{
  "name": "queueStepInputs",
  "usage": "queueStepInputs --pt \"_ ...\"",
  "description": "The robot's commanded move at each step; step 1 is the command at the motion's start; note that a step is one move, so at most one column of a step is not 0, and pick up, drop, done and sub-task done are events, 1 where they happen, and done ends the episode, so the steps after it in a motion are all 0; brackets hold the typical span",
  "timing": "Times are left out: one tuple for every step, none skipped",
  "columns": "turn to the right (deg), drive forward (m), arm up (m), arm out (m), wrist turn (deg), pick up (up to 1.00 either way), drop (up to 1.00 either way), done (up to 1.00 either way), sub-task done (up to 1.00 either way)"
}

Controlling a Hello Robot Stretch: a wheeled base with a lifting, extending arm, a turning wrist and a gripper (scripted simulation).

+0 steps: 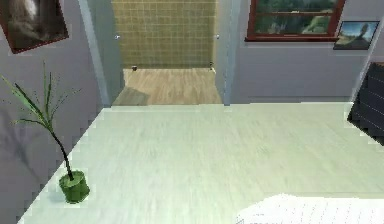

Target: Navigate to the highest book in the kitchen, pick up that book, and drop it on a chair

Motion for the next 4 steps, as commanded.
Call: queueStepInputs --pt "-12.0 0.00 0.00 0.00 0.0 0.00 0.00 0.00 0.00" --pt "-3.0 0.00 0.00 0.00 0.0 0.00 0.00 0.00 0.00" --pt "0.0 1.00 0.00 0.00 0.0 0.00 0.00 0.00 0.00" --pt "0.0 1.00 0.00 0.00 0.0 0.00 0.00 0.00 0.00"
